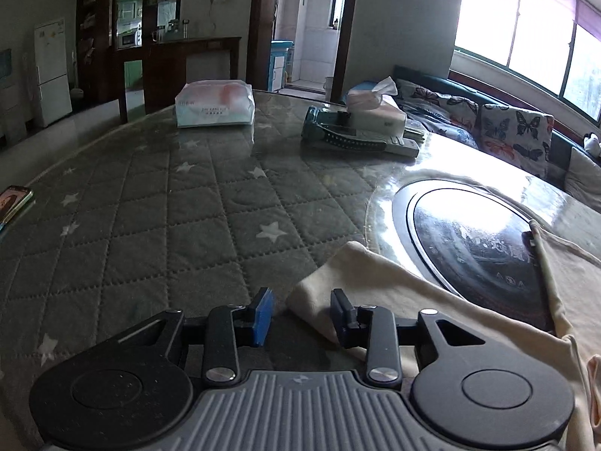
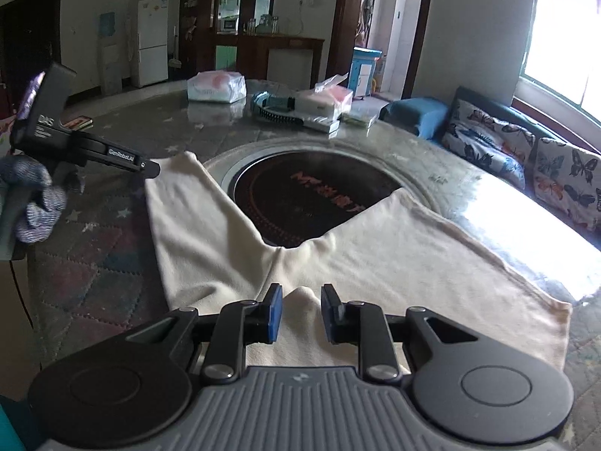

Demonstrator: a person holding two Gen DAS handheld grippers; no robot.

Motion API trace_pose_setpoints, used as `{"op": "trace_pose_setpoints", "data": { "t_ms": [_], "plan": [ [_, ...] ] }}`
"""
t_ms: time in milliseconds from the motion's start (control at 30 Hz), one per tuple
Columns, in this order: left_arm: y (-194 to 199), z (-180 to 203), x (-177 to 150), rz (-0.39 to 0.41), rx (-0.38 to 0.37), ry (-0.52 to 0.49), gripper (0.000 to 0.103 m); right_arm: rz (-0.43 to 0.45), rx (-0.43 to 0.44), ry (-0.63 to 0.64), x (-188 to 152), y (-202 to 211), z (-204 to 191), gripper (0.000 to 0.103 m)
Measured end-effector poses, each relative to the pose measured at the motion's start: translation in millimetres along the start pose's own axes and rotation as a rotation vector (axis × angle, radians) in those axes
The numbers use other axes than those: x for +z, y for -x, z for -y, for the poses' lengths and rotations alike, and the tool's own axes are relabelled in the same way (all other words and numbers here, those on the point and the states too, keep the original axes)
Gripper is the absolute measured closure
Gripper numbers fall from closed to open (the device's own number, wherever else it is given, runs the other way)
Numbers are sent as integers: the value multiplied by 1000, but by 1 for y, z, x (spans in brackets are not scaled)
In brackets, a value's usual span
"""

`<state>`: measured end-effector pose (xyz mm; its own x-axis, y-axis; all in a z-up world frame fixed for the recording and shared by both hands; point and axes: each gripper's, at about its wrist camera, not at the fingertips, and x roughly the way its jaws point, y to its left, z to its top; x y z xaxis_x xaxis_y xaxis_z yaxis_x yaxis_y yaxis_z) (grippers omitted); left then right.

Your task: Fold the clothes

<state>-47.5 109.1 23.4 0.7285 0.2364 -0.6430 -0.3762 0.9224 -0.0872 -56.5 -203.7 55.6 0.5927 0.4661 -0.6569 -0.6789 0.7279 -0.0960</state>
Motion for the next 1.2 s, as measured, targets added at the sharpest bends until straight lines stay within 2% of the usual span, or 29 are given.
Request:
{"op": "trace_pose_setpoints", "data": {
  "t_ms": [33, 133, 300, 533, 700, 867, 1033, 1200],
  "plan": [
    [-1, 0, 0, 2, -4, -1, 84, 5, -3, -3, 0, 3, 1, 81],
    [1, 3, 1, 19, -11, -2, 96, 17, -12, -14, -2, 12, 3, 81],
    [29, 20, 10, 85, -90, -14, 98, 34, -34, -48, -10, 28, 9, 81],
    [92, 90, 17, 177, -344, -143, 98, 59, -86, -151, -31, 54, 29, 81],
    [119, 153, 8, 176, -557, -247, 98, 69, -136, -216, -51, 74, 48, 81],
    [128, 209, -14, 149, -707, -347, 98, 69, -195, -284, -73, 92, 64, 81],
    [121, 251, -43, 75, -768, -428, 97, 53, -249, -335, -92, 107, 79, 81],
    [116, 266, -70, 12, -782, -513, 95, 44, -269, -373, -104, 112, 87, 81]
  ]
}}
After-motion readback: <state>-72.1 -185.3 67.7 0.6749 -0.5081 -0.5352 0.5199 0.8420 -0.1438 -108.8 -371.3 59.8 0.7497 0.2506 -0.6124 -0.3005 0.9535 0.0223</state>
